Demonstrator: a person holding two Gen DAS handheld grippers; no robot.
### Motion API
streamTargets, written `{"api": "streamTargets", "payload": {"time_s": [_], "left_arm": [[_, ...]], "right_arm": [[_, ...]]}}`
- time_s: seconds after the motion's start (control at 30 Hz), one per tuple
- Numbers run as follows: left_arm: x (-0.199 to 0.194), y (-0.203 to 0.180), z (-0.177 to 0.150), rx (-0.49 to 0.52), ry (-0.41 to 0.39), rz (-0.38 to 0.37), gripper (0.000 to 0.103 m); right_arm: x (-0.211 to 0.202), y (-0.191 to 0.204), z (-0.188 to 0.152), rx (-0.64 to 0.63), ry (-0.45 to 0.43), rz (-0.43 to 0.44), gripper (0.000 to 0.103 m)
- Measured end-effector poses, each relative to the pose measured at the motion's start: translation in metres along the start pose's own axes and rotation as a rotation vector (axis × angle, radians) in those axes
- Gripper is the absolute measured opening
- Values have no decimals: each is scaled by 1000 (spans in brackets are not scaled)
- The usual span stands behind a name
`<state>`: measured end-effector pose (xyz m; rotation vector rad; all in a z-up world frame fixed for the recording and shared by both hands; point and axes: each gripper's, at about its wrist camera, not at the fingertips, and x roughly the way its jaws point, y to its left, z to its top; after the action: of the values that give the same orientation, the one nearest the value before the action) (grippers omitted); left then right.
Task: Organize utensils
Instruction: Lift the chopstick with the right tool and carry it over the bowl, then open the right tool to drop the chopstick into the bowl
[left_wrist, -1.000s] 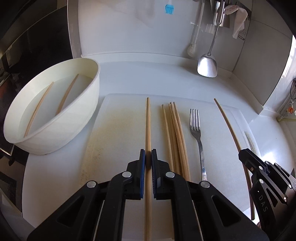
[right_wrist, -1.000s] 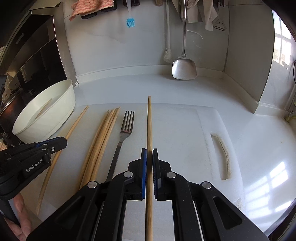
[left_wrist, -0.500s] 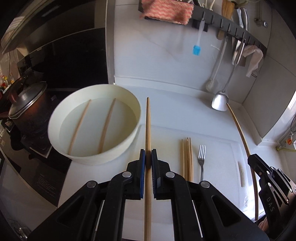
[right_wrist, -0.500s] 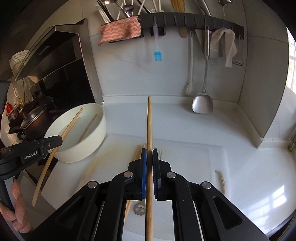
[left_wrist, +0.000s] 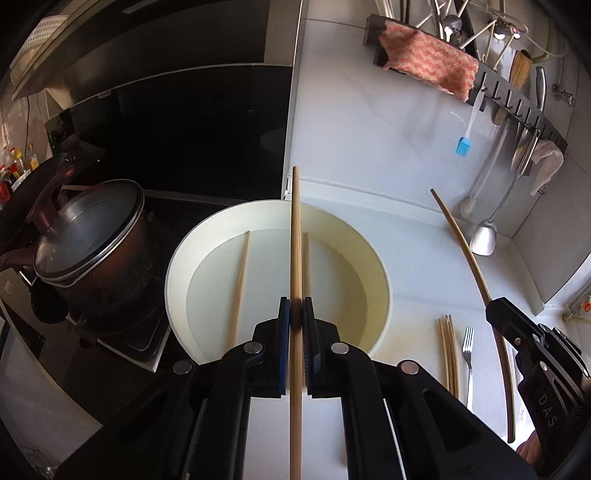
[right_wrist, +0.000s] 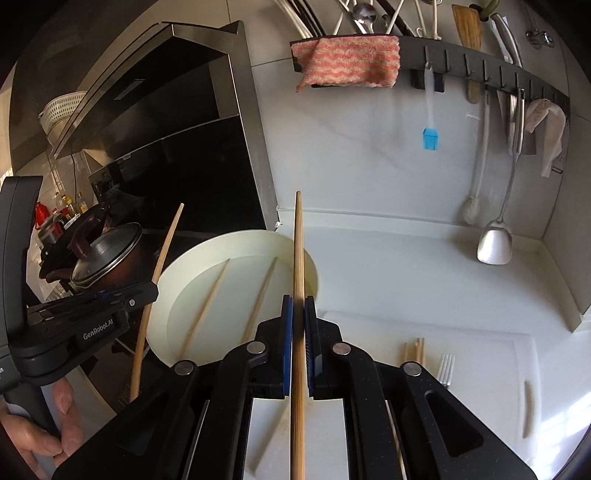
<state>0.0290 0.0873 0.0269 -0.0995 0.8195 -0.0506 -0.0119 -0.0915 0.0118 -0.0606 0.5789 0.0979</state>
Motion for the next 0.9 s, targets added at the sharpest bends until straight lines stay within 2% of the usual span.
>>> {"api": "streamTargets", "payload": {"time_s": [0.2,0.37,0.6,0.9], "left_arm": [[42,48,20,49,46,-32,7],[73,67,28,69,83,-50,7],[120,75,34,47,157,-75,7],[161,73,37,26,235,-93,7]], "right_arm": [[56,40,15,84,39,-27,6],[98,59,21,111,87,-29,6],[150,63,20,129,173,-14,6],[199,54,15,200,301,8,6]]}}
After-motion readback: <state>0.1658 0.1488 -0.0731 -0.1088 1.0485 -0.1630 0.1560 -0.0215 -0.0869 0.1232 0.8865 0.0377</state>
